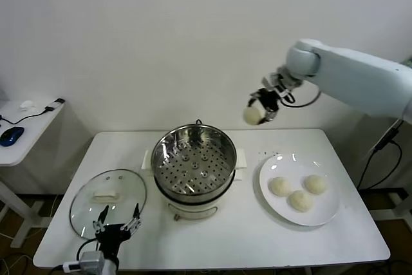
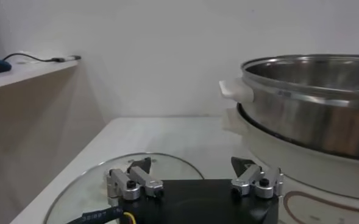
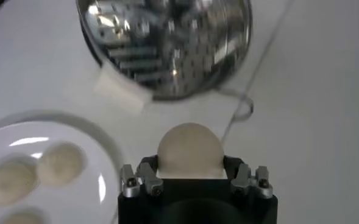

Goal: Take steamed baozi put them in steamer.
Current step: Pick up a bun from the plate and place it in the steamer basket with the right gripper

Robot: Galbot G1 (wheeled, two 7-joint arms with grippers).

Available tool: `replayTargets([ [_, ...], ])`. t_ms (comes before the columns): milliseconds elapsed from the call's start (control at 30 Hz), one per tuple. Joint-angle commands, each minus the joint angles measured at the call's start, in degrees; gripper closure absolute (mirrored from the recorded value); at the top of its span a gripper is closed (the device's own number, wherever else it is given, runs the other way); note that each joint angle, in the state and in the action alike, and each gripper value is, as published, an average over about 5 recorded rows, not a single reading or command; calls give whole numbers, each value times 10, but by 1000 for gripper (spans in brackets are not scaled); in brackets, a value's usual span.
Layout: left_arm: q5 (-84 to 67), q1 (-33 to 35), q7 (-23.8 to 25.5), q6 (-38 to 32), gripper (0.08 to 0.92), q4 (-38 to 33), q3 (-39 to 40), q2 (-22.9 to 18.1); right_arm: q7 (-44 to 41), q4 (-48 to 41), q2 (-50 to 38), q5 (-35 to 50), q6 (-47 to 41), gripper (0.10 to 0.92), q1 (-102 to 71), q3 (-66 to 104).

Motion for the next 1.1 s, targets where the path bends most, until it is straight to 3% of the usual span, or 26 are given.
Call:
replayTargets([
  [33, 1, 0, 0, 0, 177, 0, 0, 1, 3, 87, 119, 7, 127, 330, 75, -51],
  [133, 3, 2, -3, -1, 177, 1, 2, 1, 7, 59, 141, -69, 167, 330, 32, -53],
  [367, 7, 5, -3, 0, 177, -1, 7, 1, 10, -132, 185, -189, 251, 330, -100, -8],
  [733, 6, 4, -4, -1, 177, 2, 9, 4, 23, -299, 236, -222, 276, 331, -187, 23],
  [1100, 5, -4, -8, -4, 177, 10, 11, 5, 53, -391, 280, -238, 296, 330, -213, 34],
])
